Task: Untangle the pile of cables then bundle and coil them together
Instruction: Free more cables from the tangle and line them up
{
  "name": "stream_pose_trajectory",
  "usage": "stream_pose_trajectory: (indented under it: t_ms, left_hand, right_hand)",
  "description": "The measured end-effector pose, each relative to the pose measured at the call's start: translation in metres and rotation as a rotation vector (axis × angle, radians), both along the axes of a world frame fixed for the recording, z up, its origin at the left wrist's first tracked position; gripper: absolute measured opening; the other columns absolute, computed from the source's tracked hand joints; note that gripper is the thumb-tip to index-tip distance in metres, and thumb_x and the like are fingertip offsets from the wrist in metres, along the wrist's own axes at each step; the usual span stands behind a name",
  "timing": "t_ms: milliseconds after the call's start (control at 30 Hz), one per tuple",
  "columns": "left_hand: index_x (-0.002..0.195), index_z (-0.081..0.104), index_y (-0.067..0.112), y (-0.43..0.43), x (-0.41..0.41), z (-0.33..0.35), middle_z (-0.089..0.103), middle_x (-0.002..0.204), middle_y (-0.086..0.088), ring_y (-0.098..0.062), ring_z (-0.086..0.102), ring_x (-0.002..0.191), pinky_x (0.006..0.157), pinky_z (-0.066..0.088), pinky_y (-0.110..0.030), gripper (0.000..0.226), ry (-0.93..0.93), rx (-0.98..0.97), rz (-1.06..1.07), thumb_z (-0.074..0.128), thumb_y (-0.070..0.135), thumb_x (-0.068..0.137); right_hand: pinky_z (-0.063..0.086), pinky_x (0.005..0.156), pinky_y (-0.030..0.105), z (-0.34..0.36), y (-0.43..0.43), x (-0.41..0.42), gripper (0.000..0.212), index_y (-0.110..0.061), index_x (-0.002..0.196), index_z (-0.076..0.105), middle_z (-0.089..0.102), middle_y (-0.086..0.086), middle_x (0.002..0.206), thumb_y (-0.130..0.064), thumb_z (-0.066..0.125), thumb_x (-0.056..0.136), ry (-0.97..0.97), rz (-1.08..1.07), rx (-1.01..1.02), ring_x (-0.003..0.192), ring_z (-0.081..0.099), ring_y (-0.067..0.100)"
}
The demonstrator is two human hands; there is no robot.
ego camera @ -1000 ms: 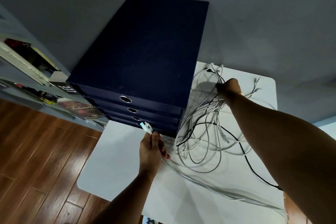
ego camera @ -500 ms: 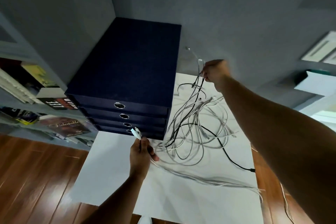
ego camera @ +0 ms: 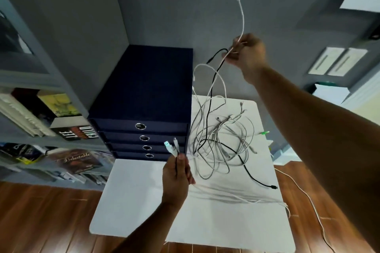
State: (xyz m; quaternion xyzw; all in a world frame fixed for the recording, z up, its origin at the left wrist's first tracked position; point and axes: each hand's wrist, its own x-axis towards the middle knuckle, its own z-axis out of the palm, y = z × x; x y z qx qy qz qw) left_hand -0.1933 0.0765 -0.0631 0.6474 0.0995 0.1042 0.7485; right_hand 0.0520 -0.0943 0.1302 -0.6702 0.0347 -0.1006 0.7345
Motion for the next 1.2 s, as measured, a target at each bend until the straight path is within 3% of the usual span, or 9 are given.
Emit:
stream_pose_trajectory:
  t_ms: [200,367,567,733,867,933,1033,1133,1200]
  left_hand:
    - [0.077,0.045,0.005,-0.023,0.014,0.040,0.043,0.057,-0.005,-0.022,0.041,0.048,0.045,0.044,-0.034,0.035,-0.111,-0.030,-0.130,0.039,0.021,0.108]
    - [0.087,0.058,0.009,-0.033,0.035,0.054,0.050,0.061,-0.009,-0.024,0.048,0.053,0.049,0.051,-0.038,0.031,-0.167,0.015,-0.157,0.039,0.022,0.108]
    - [0.083,0.060,0.018,-0.045,0.058,0.055,0.037,0.056,0.009,-0.011,0.035,0.049,0.048,0.033,-0.027,0.031,-0.101,0.019,-0.124,0.041,0.023,0.108]
    - [0.091,0.064,0.023,-0.051,0.075,0.054,0.044,0.058,0.006,-0.018,0.041,0.054,0.051,0.041,-0.042,0.021,-0.103,0.156,-0.052,0.059,0.042,0.097]
    - [0.112,0.067,0.017,-0.058,0.090,0.059,0.060,0.067,0.008,-0.003,0.053,0.049,0.051,0.045,-0.025,0.022,-0.066,0.189,-0.079,0.068,0.031,0.094]
    - [0.107,0.068,0.013,-0.062,0.094,0.063,0.063,0.069,0.004,-0.001,0.054,0.045,0.048,0.042,-0.015,0.015,-0.044,0.210,-0.113,0.068,0.022,0.095]
    - [0.085,0.070,0.013,-0.066,0.099,0.066,0.059,0.055,0.011,-0.002,0.050,0.044,0.047,0.038,-0.016,0.010,-0.037,0.267,-0.116,0.067,0.016,0.094]
    - [0.070,0.071,0.025,-0.066,0.101,0.063,0.056,0.049,0.014,-0.007,0.052,0.052,0.061,0.042,-0.028,0.029,-0.027,0.276,-0.077,0.061,0.030,0.097]
    - [0.067,0.070,0.029,-0.066,0.104,0.058,0.048,0.046,0.011,-0.012,0.043,0.051,0.064,0.037,-0.038,0.037,-0.006,0.148,-0.081,0.054,0.048,0.094]
  right_hand:
    - [0.060,0.074,0.052,-0.016,0.003,-0.018,0.021,-0.010,0.090,0.051,0.058,0.015,0.076,0.007,0.040,0.096,0.097,0.019,-0.019,0.062,0.065,0.030]
    - [0.055,0.055,0.031,-0.054,-0.001,-0.053,0.019,-0.010,0.091,0.054,0.060,0.012,0.068,0.002,0.043,0.099,0.162,0.109,0.000,0.052,0.066,0.021]
    - [0.049,0.055,0.027,-0.089,-0.011,-0.091,0.016,-0.006,0.105,0.062,0.057,0.008,0.068,-0.004,0.047,0.101,0.224,0.164,-0.091,0.051,0.063,0.018]
    - [0.046,0.053,0.024,-0.105,-0.019,-0.116,0.023,-0.012,0.103,0.071,0.059,0.013,0.071,-0.005,0.050,0.100,0.203,0.296,-0.258,0.055,0.057,0.019]
    - [0.044,0.050,0.024,-0.113,-0.024,-0.127,0.018,-0.002,0.087,0.072,0.062,0.015,0.068,-0.002,0.056,0.096,0.184,0.368,-0.347,0.057,0.055,0.022]
    - [0.045,0.054,0.028,-0.117,-0.026,-0.131,0.016,0.007,0.083,0.069,0.064,0.019,0.070,-0.001,0.059,0.093,0.178,0.398,-0.401,0.060,0.054,0.024]
    - [0.048,0.060,0.029,-0.124,-0.030,-0.136,0.012,0.004,0.082,0.070,0.067,0.010,0.068,0.005,0.060,0.088,0.190,0.421,-0.389,0.061,0.056,0.021]
    - [0.050,0.068,0.020,-0.131,-0.037,-0.139,0.018,-0.016,0.087,0.074,0.071,0.000,0.079,0.001,0.072,0.083,0.184,0.350,-0.366,0.070,0.061,0.009]
    - [0.046,0.073,0.018,-0.142,-0.047,-0.140,0.022,-0.025,0.090,0.075,0.067,-0.008,0.090,-0.007,0.080,0.078,0.156,0.310,-0.577,0.077,0.058,0.002]
